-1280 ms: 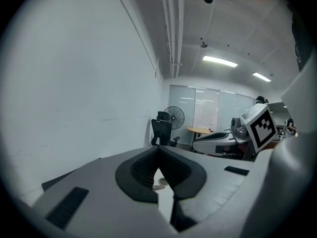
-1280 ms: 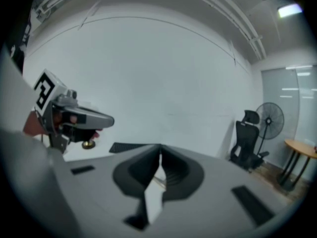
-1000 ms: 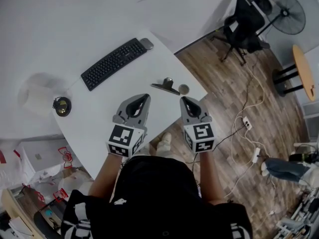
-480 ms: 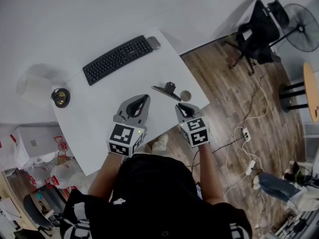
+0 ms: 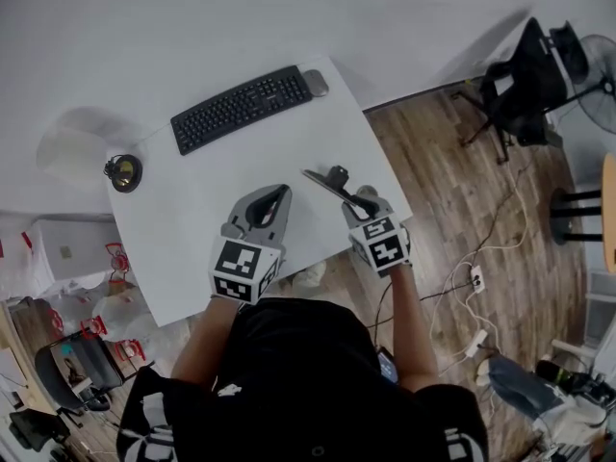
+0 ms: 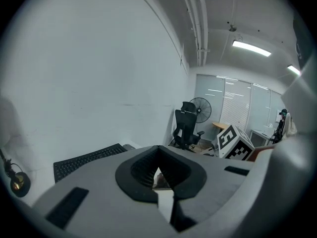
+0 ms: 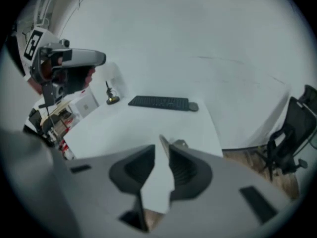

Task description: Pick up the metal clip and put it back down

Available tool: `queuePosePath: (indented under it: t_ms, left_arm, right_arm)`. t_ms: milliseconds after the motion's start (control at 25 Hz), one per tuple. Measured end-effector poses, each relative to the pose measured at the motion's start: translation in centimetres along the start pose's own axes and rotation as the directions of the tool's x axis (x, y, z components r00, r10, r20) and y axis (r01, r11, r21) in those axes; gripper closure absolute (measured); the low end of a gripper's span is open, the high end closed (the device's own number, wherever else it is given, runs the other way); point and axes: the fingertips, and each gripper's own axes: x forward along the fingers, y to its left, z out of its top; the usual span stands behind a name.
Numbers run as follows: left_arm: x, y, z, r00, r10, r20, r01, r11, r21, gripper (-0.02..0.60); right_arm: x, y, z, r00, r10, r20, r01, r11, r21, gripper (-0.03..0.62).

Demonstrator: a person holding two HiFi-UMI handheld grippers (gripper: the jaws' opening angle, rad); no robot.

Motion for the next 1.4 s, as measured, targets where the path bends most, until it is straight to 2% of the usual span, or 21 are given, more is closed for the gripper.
queuePosePath:
  t_ms: [160, 280, 560, 840, 1200, 1400]
  left_arm:
    - [0.3, 0.3, -0.3, 1.0, 0.018, -0.013, -0.018, 1.0, 0.002, 0.56]
    - [0.0, 0.7, -1.0, 0.999, 0.035, -0.032, -0.035, 0.999, -0.002, 0.56]
    - [-0.4, 1.8, -3.2, 0.994, 0.062, -0.086, -0.063, 0.998, -0.008, 0.56]
    - [-0.6, 2.4, -4.4, 0.99, 0.073, -0.117, -0.076, 0.997, -0.019, 0.56]
    - [-1.0, 2.9, -5.8, 0.984, 0.094, -0.149, -0.1, 0.994, -0.035, 0.56]
    - [-1.2, 3.0, -6.0, 0.983, 0.103, -0.154, -0.11, 0.993, -0.038, 0.56]
  right_arm:
    - [1.7, -1.1, -0.5, 0.998, 0.034, -0.059, -0.036, 0.999, -0.024, 0.47]
    - [3.5, -1.6, -1.2, 0.992, 0.048, -0.116, -0.054, 0.997, -0.053, 0.416]
    - [7.8, -2.9, -2.4, 0.976, 0.035, -0.215, -0.064, 0.99, -0.129, 0.364]
    - [10.9, -4.9, -2.8, 0.963, -0.002, -0.269, -0.043, 0.986, -0.16, 0.344]
    - [13.7, -6.2, -3.2, 0.952, 0.018, -0.304, -0.056, 0.992, -0.115, 0.335]
    - [14.6, -6.0, -3.5, 0.951, 0.005, -0.309, -0.036, 0.995, -0.095, 0.336]
